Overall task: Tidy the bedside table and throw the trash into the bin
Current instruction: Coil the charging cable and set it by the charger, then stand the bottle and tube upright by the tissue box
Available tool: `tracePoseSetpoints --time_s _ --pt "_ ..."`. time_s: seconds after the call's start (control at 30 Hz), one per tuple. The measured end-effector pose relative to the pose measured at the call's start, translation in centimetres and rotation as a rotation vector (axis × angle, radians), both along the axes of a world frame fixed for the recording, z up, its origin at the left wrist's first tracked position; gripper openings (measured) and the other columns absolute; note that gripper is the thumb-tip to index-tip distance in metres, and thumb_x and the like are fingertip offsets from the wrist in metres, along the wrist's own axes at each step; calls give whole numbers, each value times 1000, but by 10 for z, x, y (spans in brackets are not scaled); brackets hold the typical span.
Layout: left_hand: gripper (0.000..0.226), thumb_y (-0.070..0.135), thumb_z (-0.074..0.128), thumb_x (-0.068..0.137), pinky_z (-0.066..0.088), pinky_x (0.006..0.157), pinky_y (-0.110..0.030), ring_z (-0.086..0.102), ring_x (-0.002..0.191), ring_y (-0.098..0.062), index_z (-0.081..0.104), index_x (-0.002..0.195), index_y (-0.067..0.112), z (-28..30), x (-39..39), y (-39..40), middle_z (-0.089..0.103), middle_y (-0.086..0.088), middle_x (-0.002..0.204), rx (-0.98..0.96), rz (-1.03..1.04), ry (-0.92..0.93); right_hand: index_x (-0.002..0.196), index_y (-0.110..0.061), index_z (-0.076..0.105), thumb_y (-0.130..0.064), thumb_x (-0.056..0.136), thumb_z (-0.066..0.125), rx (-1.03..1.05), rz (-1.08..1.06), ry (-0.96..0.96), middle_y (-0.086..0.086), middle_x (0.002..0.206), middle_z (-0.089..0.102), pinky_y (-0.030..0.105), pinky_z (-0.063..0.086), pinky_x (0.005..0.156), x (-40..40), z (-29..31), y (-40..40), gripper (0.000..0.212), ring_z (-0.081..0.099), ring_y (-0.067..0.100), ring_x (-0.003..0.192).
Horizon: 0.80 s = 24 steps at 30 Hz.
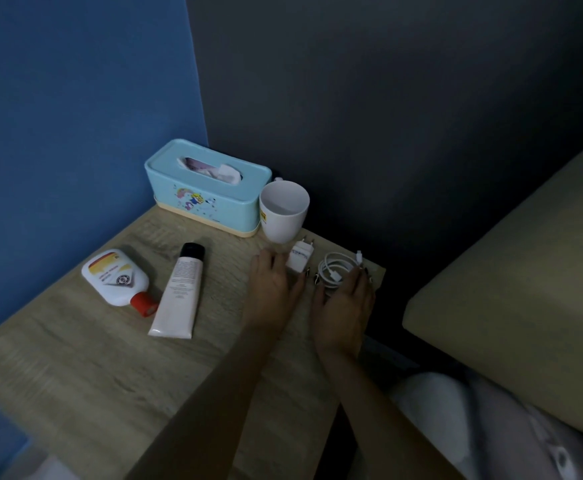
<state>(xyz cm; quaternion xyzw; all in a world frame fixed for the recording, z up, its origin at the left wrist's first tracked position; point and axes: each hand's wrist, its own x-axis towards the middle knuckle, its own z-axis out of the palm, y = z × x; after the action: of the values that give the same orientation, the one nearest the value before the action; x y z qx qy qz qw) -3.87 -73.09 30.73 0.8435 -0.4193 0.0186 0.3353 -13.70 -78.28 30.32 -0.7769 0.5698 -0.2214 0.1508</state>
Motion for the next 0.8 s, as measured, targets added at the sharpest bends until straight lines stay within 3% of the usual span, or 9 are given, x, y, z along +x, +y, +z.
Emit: tracePoseSetpoints --time_s 0.1,0.27,0.4,0.5,0.6,0.8 --pt "45 37 58 86 49 86 -35 50 105 -25 56 120 7 2 1 0 54 -13 114 -20 -7 20 150 -3 22 -45 91 54 -8 13 -13 22 156 25 46 22 118 0 2 2 80 27 36 143" --pt "56 49 46 88 49 90 -34 53 109 -24 53 125 8 13 -4 26 55 -14 121 -23 -41 -29 150 -10 21 -43 85 61 -102 72 -80 19 156 21 50 25 116 -3 11 6 83 23 35 143" --pt "49 45 49 91 48 87 -30 56 106 -20 55 127 13 32 6 80 58 -9 118 -1 -127 -166 141 -13 35 -40 84 60 -157 143 -33 17 156 24 52 25 114 -7 17 12 67 26 34 142" --pt "37 37 50 91 52 80 -30 60 97 -19 61 118 13 54 31 129 62 -7 111 33 -162 -282 131 -11 46 -30 84 62 -244 266 13 19 148 38 52 31 111 -9 20 19 52 35 35 137" --pt "35 35 46 92 53 73 -32 62 89 -24 60 113 12 67 59 180 63 -10 106 112 -93 -314 126 -7 53 -19 86 65 -216 374 -5 19 140 47 49 38 106 -12 18 37 43 42 33 131" --pt "40 31 42 90 52 80 -39 59 95 -29 57 120 9 60 106 255 58 -11 110 233 113 -243 133 -18 49 -20 92 56 -50 666 9 5 142 46 40 42 106 -8 12 82 42 43 20 131"
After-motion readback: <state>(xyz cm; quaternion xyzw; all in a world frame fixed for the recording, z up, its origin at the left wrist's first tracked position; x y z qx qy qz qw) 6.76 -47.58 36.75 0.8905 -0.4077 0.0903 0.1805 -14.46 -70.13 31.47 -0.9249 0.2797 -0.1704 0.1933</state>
